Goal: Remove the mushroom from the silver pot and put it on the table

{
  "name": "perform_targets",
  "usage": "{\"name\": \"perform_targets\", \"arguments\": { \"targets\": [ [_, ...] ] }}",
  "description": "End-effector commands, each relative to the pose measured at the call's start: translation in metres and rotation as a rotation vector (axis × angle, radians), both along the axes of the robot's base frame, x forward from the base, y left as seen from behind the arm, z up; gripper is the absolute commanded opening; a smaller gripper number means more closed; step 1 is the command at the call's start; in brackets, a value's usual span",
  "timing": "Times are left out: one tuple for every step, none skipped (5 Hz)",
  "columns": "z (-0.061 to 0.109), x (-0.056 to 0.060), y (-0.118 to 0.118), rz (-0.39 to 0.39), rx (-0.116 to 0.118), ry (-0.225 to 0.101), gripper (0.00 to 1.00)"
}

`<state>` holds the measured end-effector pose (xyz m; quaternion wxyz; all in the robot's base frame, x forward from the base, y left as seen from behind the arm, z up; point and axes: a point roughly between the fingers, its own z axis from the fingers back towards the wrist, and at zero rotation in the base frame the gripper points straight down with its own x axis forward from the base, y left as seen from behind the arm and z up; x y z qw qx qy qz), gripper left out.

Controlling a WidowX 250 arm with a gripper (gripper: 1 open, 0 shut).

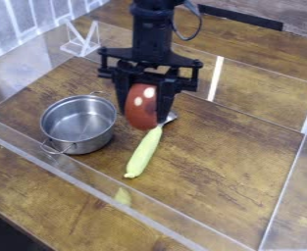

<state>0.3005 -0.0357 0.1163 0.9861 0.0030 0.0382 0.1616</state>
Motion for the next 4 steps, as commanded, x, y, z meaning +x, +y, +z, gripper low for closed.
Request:
{"name": "perform_targets", "arguments": {
  "targets": [
    [0.019, 0.000, 0.001, 0.012, 0.004, -0.071, 0.00],
    [0.018, 0.002, 0.004, 0.035, 0.014, -0.070, 0.00],
    [0.015, 0.003, -0.002, -0.004, 0.020, -0.069, 0.00],
    [0.012, 0.003, -0.007, -0.041, 0.026, -0.068, 0.00]
  ]
}}
